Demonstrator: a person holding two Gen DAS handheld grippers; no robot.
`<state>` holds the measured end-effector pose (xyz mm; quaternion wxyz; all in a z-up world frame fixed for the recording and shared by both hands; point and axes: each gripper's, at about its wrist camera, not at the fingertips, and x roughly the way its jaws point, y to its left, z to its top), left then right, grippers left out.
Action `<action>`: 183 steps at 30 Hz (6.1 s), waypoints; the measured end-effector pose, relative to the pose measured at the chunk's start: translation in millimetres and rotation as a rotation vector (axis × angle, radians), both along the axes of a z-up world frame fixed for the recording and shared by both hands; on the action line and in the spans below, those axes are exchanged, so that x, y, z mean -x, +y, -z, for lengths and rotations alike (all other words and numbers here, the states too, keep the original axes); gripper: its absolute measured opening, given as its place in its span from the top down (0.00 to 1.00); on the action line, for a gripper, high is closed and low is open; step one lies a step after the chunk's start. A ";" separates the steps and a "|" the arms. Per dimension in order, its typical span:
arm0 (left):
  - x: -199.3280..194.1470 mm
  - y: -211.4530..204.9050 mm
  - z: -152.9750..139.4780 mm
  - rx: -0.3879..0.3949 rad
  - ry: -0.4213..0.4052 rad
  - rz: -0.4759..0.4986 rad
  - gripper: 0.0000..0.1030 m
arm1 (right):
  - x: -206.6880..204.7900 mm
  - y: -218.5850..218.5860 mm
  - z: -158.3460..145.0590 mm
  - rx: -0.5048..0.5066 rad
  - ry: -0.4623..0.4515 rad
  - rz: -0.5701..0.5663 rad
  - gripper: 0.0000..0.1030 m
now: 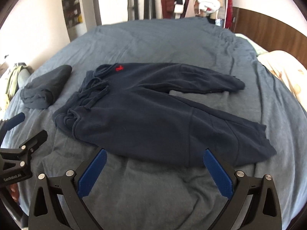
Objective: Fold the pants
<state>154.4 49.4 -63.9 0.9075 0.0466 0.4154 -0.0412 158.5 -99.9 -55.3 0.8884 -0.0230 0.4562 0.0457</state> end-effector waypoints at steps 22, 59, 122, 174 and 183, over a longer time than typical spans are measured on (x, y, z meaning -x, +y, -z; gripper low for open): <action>-68.7 36.3 19.0 0.058 0.270 -0.242 0.17 | -42.7 -25.4 14.1 -0.148 0.297 0.275 0.09; -109.2 39.0 9.3 0.134 0.440 -0.309 0.74 | -86.7 -58.0 -2.5 -0.153 0.317 0.358 0.89; -336.5 49.9 48.2 -0.059 0.492 -0.339 0.38 | -378.1 -55.7 79.4 -0.128 0.621 0.243 0.51; -180.1 -236.0 32.1 0.215 0.407 0.398 0.59 | -117.5 -196.6 21.7 -0.411 0.214 0.348 0.58; -200.9 -236.7 66.8 0.228 0.481 0.367 0.61 | -125.2 -207.0 57.7 -0.462 0.242 0.386 0.62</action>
